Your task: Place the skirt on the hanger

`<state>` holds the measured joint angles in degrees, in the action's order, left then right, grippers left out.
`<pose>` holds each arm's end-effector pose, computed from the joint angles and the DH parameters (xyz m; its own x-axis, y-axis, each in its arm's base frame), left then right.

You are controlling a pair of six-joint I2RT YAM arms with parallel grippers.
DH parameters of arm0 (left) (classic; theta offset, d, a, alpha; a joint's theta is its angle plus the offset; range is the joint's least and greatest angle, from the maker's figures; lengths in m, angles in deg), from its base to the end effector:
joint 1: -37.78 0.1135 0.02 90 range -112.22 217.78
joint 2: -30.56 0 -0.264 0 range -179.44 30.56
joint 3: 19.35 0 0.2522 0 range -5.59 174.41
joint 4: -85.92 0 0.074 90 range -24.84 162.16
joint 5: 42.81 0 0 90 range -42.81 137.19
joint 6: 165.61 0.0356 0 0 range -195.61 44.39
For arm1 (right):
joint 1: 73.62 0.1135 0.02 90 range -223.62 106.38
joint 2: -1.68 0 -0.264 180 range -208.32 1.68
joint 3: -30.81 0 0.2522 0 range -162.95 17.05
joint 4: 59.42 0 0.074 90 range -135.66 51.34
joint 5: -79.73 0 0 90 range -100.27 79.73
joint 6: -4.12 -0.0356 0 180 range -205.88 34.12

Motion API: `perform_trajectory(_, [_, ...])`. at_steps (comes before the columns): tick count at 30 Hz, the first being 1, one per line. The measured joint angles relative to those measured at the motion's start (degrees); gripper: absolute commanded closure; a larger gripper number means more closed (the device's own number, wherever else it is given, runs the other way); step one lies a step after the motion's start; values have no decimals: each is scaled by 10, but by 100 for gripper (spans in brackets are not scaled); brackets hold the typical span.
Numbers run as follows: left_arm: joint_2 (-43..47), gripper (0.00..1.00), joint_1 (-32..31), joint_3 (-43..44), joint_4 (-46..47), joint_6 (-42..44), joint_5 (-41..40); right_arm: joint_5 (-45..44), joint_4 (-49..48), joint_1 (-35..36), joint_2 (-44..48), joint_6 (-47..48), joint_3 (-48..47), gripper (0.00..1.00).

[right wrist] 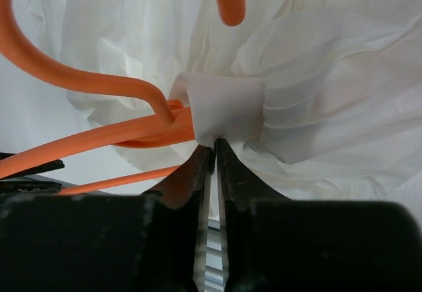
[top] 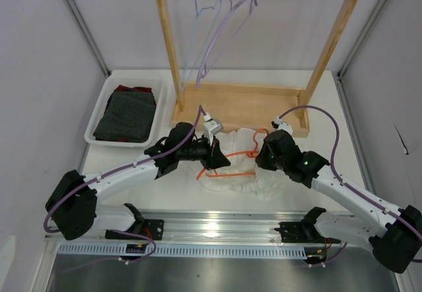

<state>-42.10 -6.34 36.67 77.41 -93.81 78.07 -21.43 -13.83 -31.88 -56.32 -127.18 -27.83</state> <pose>0.1866 -0.2064 0.2488 -0.5806 0.1896 -0.7918 0.7891 0.3705 -0.4899 0.1608 0.1343 0.2632 -0.7597 0.1900 -0.6219 -0.0660 0.9289 0.3644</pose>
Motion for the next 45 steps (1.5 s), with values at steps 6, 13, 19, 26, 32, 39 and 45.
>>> perform_trajectory(6, [-14,100,0,-2,11,-4,-1,-18,1,20,-1,4,-2,53])
perform_trajectory(13, [-22,100,0,-2,11,-3,-7,-32,5,33,1,8,-28,53])
perform_trajectory(19, [-26,100,-2,-2,11,-3,-7,-53,6,36,3,15,-61,53])
perform_trajectory(26, [-27,100,-7,-2,10,-3,-8,-75,-10,29,-38,33,-74,53])
perform_trajectory(32, [-27,100,-10,-2,10,-3,-10,-87,-19,27,-73,44,-74,56])
perform_trajectory(39, [-28,100,-16,5,8,-2,-21,-111,-16,25,-84,71,-74,100])
perform_trajectory(45, [-21,65,-21,21,-23,-2,-64,-116,-19,25,-85,73,-74,100])
